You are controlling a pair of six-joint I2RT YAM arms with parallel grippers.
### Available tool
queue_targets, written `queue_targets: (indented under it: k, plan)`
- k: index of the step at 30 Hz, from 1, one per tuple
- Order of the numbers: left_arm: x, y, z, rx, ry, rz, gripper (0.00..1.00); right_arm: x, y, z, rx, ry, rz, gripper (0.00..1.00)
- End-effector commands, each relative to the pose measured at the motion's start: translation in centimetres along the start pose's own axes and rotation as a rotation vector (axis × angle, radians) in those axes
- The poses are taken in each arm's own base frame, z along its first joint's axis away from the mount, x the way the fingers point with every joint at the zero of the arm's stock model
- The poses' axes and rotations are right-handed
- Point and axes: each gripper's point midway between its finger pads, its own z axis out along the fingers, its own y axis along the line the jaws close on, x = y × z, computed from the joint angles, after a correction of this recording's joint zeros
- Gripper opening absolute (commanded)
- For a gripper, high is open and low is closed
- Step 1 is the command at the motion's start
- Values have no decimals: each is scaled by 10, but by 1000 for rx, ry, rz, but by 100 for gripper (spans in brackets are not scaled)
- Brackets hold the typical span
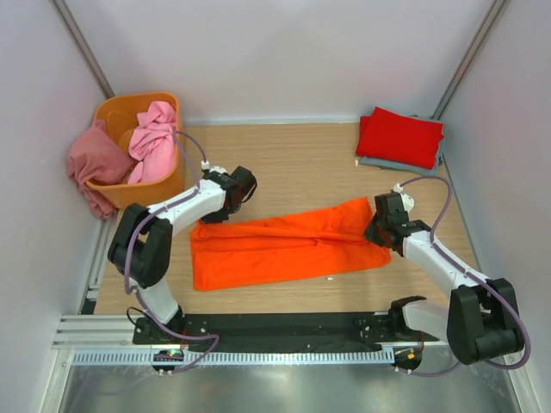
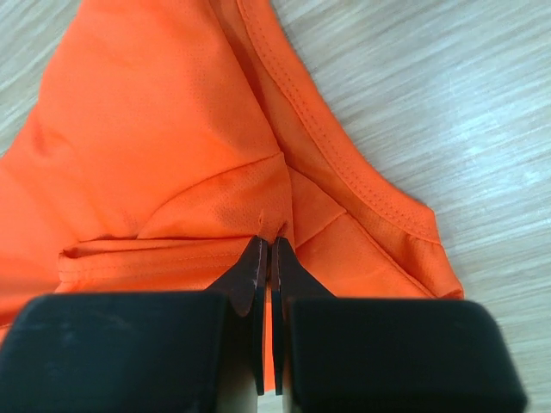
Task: Fold and stack the t-shirts
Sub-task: Fold the tshirt
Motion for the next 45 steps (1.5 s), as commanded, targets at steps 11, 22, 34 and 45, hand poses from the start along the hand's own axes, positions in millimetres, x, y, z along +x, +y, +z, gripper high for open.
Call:
queue_targets:
  k: [11,22,34,45]
  plan:
    - [-80,9,-9,-131,-145,19,0,-132,87,-17,-89,-211,-50,1]
    - [-91,5,46,-157,-97,-16,4,-147,110,34,-62,-171,-137,1]
    - [-118,-8,44,9,-69,-156,100,-183,131,64,-46,-194,-162,1]
    - [-140,-52,52,94,-33,-164,94,-194,94,73,60,-204,-156,1]
